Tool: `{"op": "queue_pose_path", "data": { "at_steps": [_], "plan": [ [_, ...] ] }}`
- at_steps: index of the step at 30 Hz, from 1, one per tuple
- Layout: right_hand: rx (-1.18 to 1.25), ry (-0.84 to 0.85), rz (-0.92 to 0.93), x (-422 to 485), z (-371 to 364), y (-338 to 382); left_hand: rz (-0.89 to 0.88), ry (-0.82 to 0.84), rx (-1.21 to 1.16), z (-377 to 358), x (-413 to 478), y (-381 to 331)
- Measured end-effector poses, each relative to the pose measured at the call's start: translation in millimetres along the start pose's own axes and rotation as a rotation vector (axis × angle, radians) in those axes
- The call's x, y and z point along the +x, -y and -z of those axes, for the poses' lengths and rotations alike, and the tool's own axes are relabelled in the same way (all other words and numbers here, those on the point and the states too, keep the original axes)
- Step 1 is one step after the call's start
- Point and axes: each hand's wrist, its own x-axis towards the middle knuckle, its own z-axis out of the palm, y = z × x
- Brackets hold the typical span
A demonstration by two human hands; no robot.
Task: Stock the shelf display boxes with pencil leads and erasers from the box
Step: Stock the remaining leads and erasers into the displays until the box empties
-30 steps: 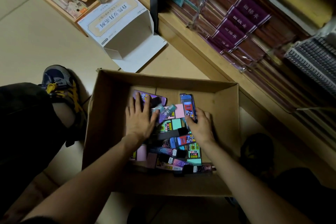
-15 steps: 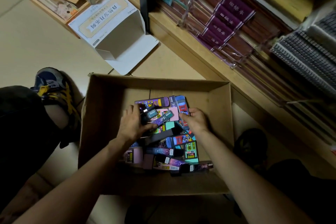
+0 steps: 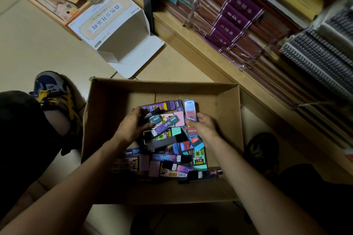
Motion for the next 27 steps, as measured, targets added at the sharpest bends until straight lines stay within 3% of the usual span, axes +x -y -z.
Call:
{"op": "queue_pose_path", "data": {
  "at_steps": [7, 11, 13, 15, 21, 23, 27],
  "plan": [
    [0.03, -0.095, 0.112, -7.6, 12.4, -0.1, 0.083, 0.029, 0.042, 2.2, -3.1, 0.7],
    [0.023, -0.09, 0.209, -12.9, 18.7, 6.2, -0.011, -0.179, 0.19, 5.6, -9.3, -11.6],
    [0.069, -0.041, 0.214, -15.7, 19.7, 9.6, -0.049, -0.221, 0.058, 4.3, -12.6, -26.5],
    [0.18, 0.038, 0.175, -21.1, 18.2, 14.2, -0.058, -0.139, -0.13, -1.5, -14.4, -45.2],
    [0.411, 0.153, 0.122, -39.0, 4.5, 25.7, 0.18, 0.11, -0.931, -27.4, -35.0, -93.7],
    [0.468, 0.166, 0.124, -46.5, 0.3, 27.0, 0.217, 0.178, -1.023, -30.4, -40.7, -99.2],
    [0.557, 0.181, 0.119, -63.0, -1.9, 30.5, 0.111, 0.233, -0.994, -29.0, -51.3, -101.0]
  ]
}}
